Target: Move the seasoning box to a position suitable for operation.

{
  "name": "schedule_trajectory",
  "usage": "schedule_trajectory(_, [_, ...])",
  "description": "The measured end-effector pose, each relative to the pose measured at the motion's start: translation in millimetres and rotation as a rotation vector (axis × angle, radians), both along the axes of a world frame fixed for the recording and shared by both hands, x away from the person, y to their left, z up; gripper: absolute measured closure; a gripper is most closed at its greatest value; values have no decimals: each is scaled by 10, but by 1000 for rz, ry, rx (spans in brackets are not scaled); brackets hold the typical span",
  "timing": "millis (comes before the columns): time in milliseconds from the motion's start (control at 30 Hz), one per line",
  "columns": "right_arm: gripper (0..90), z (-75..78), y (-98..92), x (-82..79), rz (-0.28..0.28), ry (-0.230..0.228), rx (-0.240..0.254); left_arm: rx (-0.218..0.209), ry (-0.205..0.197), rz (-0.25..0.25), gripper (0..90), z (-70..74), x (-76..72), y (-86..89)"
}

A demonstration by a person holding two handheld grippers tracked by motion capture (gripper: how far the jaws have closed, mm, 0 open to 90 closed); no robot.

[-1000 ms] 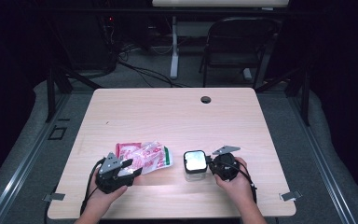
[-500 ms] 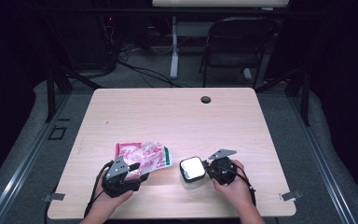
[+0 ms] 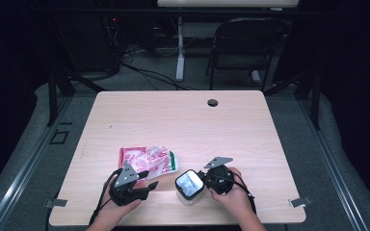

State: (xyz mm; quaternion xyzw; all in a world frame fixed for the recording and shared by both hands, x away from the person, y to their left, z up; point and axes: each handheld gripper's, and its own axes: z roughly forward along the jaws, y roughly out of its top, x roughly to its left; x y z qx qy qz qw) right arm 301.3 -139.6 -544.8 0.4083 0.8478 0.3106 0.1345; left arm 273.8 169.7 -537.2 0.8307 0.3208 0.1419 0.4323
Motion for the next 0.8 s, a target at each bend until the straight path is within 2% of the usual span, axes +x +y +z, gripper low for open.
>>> schedule_trajectory(133, [806, 4, 43, 4, 13, 9, 0, -2, 3, 0, 472, 1, -1, 0])
schedule_trajectory(167, [788, 10, 34, 19, 14, 40, 25, -8, 8, 0, 472, 2, -1, -1])
schedule_trajectory(233, [766, 20, 9, 20, 5, 60, 66, -18, 12, -2, 472, 4, 0, -2])
schedule_trajectory(533, [719, 195, -132, -37, 10, 124, 85, -24, 13, 2, 472, 19, 3, 4])
schedule_trajectory(600, [717, 218, -143, -44, 9, 130, 78, -22, 11, 2, 473, 28, 7, 13])
schedule_trajectory(633, [715, 277, -163, -63, 3, 141, 71, -28, 14, 5, 473, 35, 8, 14])
schedule_trajectory(800, [734, 398, -174, -89, -8, 153, 83, -24, 25, 4, 466, 63, 19, 17])
